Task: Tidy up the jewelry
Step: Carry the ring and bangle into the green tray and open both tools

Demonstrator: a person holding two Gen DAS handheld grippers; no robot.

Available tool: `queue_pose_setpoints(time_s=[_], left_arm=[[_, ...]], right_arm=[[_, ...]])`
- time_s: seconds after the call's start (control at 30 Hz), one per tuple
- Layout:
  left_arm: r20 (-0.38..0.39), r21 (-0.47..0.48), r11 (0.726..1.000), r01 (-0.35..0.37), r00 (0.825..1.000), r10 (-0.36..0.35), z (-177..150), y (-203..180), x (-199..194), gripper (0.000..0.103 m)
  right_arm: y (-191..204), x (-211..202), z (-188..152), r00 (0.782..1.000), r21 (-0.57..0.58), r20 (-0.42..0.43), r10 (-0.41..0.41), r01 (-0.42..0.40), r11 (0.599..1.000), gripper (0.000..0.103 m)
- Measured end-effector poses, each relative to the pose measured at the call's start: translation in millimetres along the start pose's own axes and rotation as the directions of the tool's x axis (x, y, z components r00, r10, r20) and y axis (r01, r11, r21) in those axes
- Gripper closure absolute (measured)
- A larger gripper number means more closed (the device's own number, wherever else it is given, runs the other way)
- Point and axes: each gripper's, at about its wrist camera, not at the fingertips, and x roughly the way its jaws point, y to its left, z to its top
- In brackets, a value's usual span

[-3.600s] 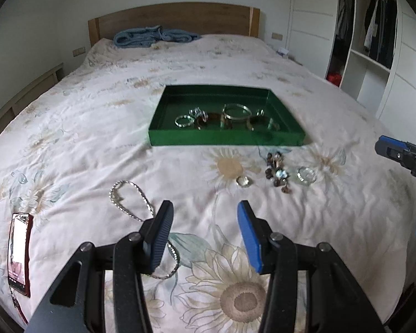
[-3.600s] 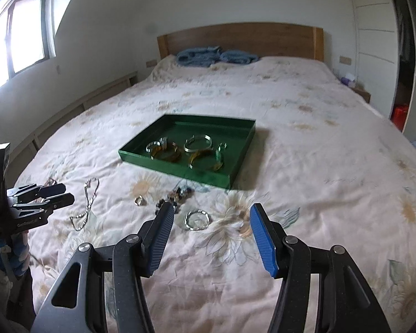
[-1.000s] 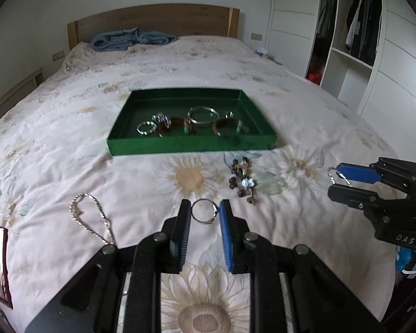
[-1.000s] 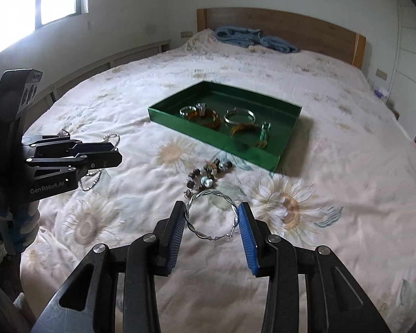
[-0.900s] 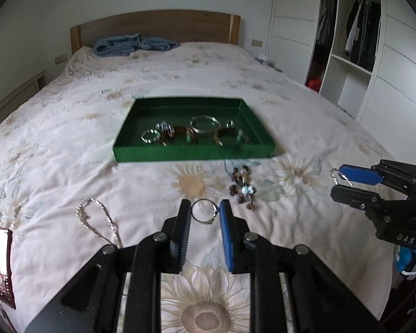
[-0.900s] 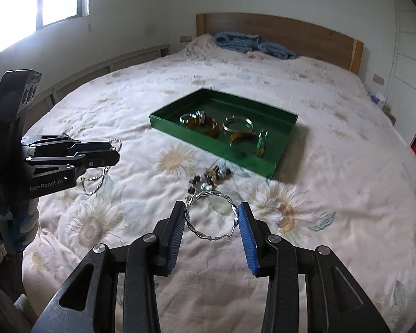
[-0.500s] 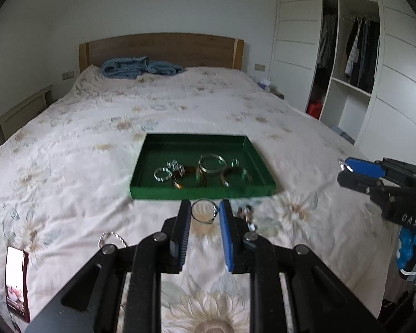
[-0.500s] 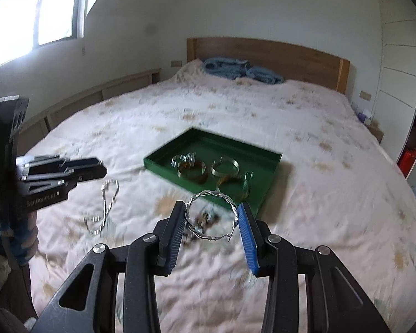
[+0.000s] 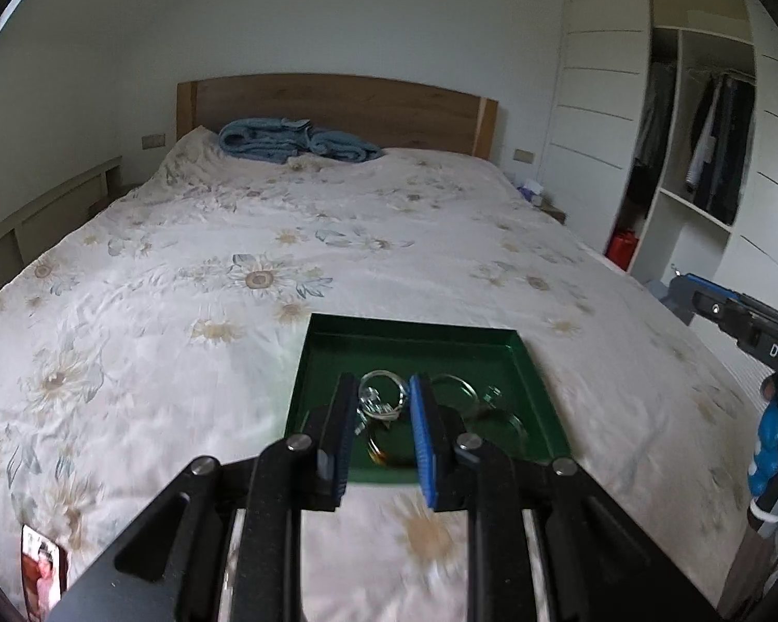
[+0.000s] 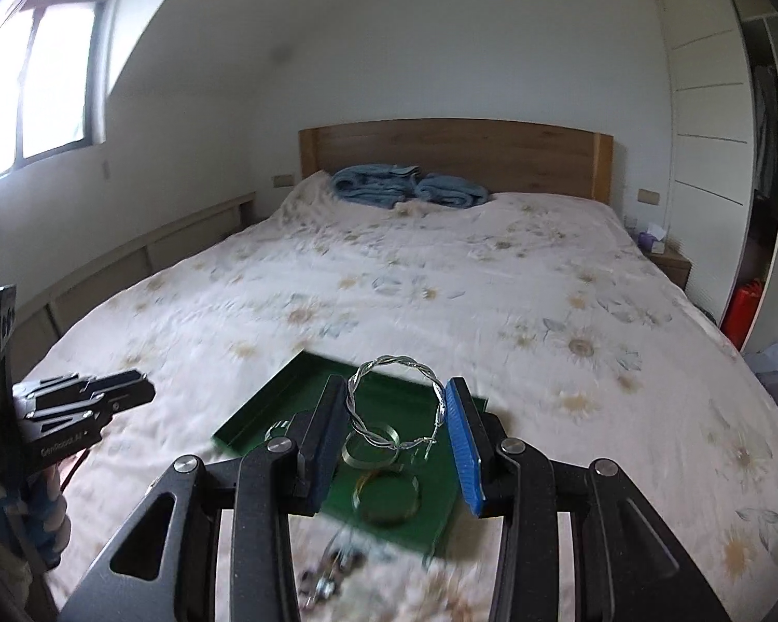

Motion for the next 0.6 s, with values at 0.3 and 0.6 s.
queue_pose_setpoints(time_s=[0.3,0.6], left_arm=[[-0.151,-0.036,0.999,-0.028,0.988,0.022,10.1,6.6,131.6,0.084],[-0.291,0.059,0.996,-0.069,0.953,0.084,4.4,-7.0,228.6,0.084]], right_arm=[[-23.8,129.0,-31.3,0.992,0.088,-0.121,0.04,-0.029,0.996,0.065],[-28.5,223.1,-53.8,0.966,0.086,-0.256,0.041,-0.02,0.996,0.065]])
